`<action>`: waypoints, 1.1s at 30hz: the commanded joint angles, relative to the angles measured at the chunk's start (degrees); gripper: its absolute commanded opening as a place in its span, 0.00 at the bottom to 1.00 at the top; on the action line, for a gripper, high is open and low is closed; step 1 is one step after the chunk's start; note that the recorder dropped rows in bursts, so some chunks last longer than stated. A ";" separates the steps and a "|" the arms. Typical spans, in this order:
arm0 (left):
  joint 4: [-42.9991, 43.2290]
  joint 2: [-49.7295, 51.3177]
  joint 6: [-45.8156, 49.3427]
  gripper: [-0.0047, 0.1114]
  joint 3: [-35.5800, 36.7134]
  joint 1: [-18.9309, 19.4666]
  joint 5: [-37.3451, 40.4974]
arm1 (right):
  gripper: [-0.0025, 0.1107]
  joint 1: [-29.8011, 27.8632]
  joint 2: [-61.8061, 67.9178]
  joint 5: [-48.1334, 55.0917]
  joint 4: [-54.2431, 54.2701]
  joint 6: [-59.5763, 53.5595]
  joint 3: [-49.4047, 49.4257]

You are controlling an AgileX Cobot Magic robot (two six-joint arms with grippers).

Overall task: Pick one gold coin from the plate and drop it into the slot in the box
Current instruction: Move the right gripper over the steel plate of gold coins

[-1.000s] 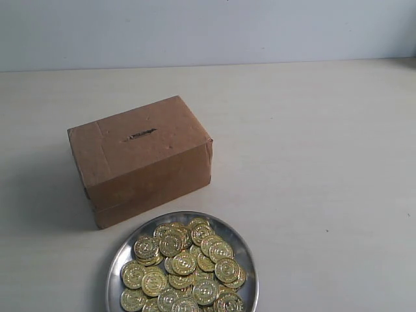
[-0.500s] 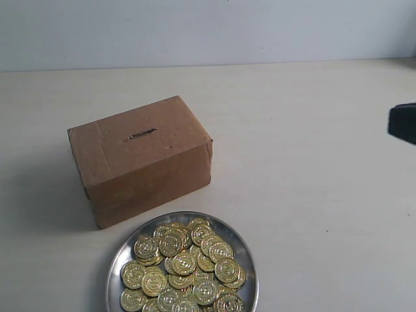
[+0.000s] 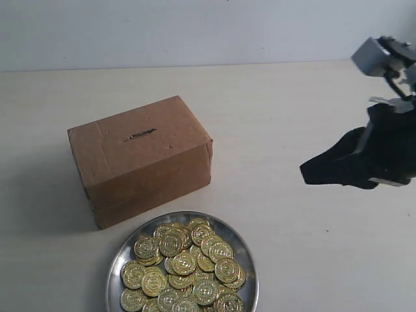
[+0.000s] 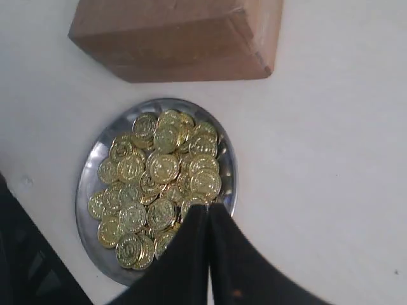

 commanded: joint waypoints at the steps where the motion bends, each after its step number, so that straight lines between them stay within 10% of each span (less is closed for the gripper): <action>1: -0.17 -0.26 -0.17 0.04 0.17 0.00 -0.34 | 0.02 8.21 5.61 -2.48 -6.90 -0.68 -4.42; 17: -0.17 -0.26 -0.17 0.04 0.17 0.00 -0.34 | 0.02 41.96 12.39 -11.67 -43.92 18.70 -11.66; 33: -0.17 -0.26 -0.17 0.04 0.17 0.00 -0.34 | 0.10 47.51 21.77 -20.15 -38.28 15.59 -11.66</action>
